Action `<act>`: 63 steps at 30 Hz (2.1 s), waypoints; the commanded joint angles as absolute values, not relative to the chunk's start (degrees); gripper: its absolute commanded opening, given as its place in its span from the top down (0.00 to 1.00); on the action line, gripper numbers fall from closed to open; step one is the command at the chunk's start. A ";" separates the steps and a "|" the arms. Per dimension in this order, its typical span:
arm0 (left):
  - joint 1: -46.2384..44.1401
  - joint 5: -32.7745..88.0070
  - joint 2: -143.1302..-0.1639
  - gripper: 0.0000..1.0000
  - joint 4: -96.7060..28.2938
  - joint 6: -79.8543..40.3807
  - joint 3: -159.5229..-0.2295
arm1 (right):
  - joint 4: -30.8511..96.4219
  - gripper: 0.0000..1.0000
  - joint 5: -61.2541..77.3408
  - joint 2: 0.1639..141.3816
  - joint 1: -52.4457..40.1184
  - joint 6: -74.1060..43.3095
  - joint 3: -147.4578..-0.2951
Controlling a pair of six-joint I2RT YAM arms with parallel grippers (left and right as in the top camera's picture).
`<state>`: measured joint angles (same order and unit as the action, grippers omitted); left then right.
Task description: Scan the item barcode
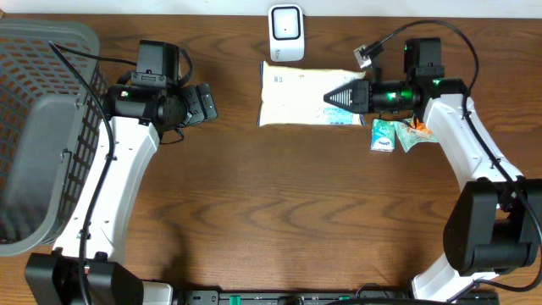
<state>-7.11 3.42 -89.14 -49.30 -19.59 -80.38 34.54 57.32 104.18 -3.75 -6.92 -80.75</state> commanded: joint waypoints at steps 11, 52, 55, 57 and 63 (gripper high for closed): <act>-6.81 2.28 -89.60 0.02 -49.47 -19.51 -80.49 | 30.20 0.99 -3.97 102.35 -17.82 0.16 -97.14; -6.81 2.28 -89.60 0.03 -49.47 -19.53 -80.49 | -11.75 0.99 -41.12 125.60 -30.74 61.87 -97.14; -6.81 2.28 -89.60 0.03 -49.47 -19.53 -80.49 | -11.27 0.99 -42.37 125.58 -31.35 61.82 -97.14; -6.81 2.28 -89.60 0.02 -49.47 -19.53 -80.49 | -11.29 0.99 -43.05 125.25 -31.53 61.78 -97.14; -6.81 2.28 -89.60 0.02 -49.47 -19.53 -80.49 | -7.73 0.99 -44.51 121.05 -31.14 56.12 -97.14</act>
